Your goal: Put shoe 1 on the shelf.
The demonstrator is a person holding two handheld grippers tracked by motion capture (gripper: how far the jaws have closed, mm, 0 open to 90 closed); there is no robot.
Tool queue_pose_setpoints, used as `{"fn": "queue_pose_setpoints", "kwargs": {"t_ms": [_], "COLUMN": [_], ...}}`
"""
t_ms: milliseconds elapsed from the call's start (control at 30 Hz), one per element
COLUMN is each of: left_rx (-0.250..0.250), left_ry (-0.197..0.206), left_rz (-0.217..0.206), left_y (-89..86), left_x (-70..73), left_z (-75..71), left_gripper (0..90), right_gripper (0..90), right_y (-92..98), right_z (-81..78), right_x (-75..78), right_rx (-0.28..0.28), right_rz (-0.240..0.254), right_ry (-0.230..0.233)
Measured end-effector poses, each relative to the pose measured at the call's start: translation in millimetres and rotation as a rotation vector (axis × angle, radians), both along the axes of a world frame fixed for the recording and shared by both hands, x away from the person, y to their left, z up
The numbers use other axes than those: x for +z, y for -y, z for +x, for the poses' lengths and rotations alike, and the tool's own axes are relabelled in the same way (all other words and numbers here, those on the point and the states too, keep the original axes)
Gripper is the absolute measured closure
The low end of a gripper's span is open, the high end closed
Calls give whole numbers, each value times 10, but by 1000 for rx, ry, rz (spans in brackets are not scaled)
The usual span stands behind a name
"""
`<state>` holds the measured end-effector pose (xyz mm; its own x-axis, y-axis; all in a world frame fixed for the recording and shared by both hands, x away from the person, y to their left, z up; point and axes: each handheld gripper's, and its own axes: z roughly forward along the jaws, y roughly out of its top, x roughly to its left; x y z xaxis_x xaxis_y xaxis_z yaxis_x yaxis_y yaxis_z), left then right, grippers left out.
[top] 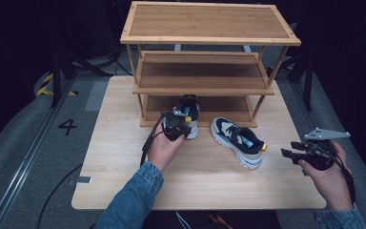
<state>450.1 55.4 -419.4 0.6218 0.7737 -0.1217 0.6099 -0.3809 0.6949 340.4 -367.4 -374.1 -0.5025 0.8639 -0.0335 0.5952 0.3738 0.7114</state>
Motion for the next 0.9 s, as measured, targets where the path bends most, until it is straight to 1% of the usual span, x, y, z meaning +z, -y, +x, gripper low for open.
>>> {"fn": "queue_pose_setpoints", "kwargs": {"t_ms": [33, 100, 167, 233, 300, 333, 367, 400, 433, 500, 567, 600, 667, 733, 767, 800, 833, 900], "left_rx": [0, -10, -16, -25, -32, -35, -32, -32, -24, 2, 25, 37, 44, 59, 59, 67, 69, 70], "left_ry": [1, 14, 6, 8, 9, 12, 11, 11, 17, 26, 22, 20, 10, 28, 28, 42, 49, 48], "left_rz": [-1, -17, -39, -48, -50, -48, -51, -51, -49, -22, 5, 7, -14, -7, -7, -7, -18, -29], "left_y": [2, 1, -8, -12, -8, -7, -16, -16, -31, -56, -89, -94, -112, -115, -115, -113, -111, -110], "left_x": [-3, -24, -36, -38, -38, -33, 5, 5, 34, 51, -5, -41, -67, -79, -79, -97, -115, -129], "left_z": [14, 54, 80, 99, 97, 88, 49, 49, 21, -2, 33, 52, 83, 114, 114, 134, 158, 197], "left_gripper": [807, 792, 781, 769, 756, 732, 732, 733, 733, 742, 751, 755, 796, 797, 797, 797, 796, 796], "right_gripper": [496, 495, 495, 494, 494, 493, 493, 493, 493, 493, 493, 492, 491, 491, 491, 491, 490, 490], "right_y": [2, 6, 11, 21, 25, 24, 19, 19, 16, -1, -20, -30, -49, -53, -52, -52, -49, -36], "right_z": [-12, -30, -44, -52, -53, -49, -45, -45, -39, -24, -7, 2, 6, 2, -2, -2, -8, -17], "right_x": [3, 4, -1, -5, -11, -19, -22, -22, -23, -28, -36, -42, -52, -59, -61, -61, -65, -75], "right_rx": [-1, 0, 4, 4, -1, 0, 0, 0, 3, 4, 8, 15, 18, 20, 18, 18, 14, 10], "right_rz": [3, 2, 1, 0, 1, -2, -2, -2, -2, 0, -1, -5, -7, -12, -10, -10, -6, -9], "right_ry": [4, 8, 10, 11, 10, 6, 5, 5, 7, 1, -2, -1, -6, -7, -7, -7, -9, -9]}}
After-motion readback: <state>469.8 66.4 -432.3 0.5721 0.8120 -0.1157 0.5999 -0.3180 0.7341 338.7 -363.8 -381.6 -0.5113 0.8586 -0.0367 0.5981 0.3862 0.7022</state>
